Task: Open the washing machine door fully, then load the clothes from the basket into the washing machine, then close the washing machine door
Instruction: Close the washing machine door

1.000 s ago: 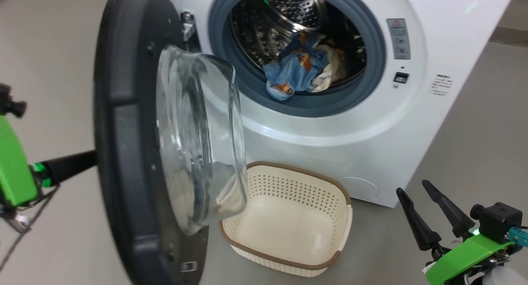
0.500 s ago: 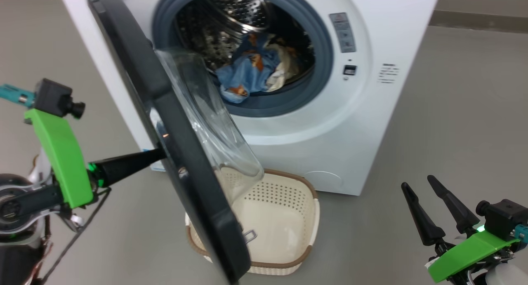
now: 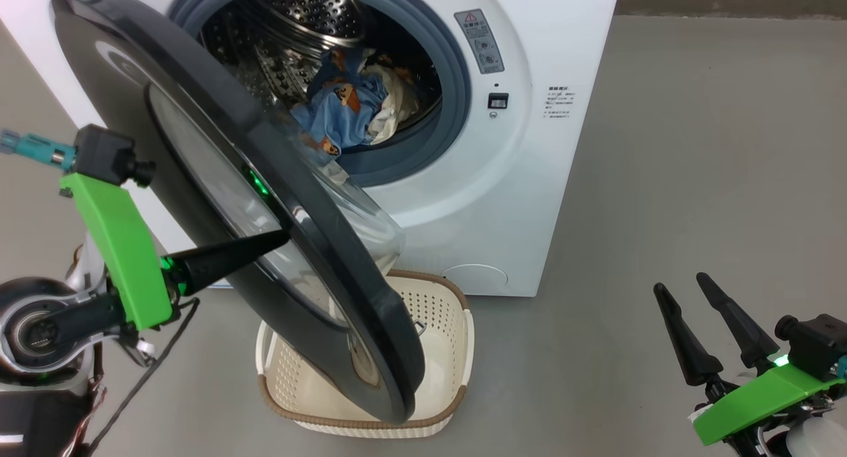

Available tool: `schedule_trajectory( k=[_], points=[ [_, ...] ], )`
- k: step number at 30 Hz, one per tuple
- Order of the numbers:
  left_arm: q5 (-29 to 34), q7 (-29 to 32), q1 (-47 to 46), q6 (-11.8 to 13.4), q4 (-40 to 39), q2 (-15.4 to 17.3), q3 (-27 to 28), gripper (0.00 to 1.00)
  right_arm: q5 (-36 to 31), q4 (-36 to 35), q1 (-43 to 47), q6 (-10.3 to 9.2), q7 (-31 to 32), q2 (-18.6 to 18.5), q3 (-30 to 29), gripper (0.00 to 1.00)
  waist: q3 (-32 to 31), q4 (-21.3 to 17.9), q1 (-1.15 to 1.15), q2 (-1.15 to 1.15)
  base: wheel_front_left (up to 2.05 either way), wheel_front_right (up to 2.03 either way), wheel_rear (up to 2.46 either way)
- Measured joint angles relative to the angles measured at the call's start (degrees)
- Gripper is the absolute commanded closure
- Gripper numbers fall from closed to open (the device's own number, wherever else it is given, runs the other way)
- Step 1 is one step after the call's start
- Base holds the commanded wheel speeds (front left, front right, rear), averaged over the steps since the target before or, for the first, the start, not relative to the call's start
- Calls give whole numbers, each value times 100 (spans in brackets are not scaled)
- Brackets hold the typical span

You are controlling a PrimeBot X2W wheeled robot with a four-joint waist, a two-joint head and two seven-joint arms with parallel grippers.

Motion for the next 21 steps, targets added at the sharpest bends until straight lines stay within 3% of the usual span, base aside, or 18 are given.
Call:
schedule_trajectory(
  k=[9, 10, 12, 13, 14, 21],
  points=[
    [129, -337, 48, 1, 146, 25, 198, 100, -48, 2, 1, 0, 0, 62, -15, 0, -35, 131, 0, 0, 0, 0, 0],
    [144, -409, 63, 2, 178, 31, 249, 89, -48, 4, 2, 0, 0, 65, -15, 0, -42, 151, 0, 0, 0, 0, 0],
    [153, -524, 127, 2, 227, 47, 322, 57, -49, 4, 3, 1, 0, 70, -16, 0, -60, 188, 0, 0, 0, 0, 0],
    [214, -624, 173, 2, 266, 48, 365, 14, -49, 4, 10, 0, 0, 75, -19, 0, -70, 209, 0, 0, 0, 0, 0],
    [297, -692, 219, 2, 302, 55, 393, 0, -49, 3, 30, 0, 0, 77, -19, 0, -82, 226, 0, 0, 0, 0, 0],
    [603, -1338, 535, 1, 602, 71, 628, 0, -49, 19, 120, 0, 0, 98, -16, 0, -169, 294, 0, 0, 0, 0, 0]
  ],
)
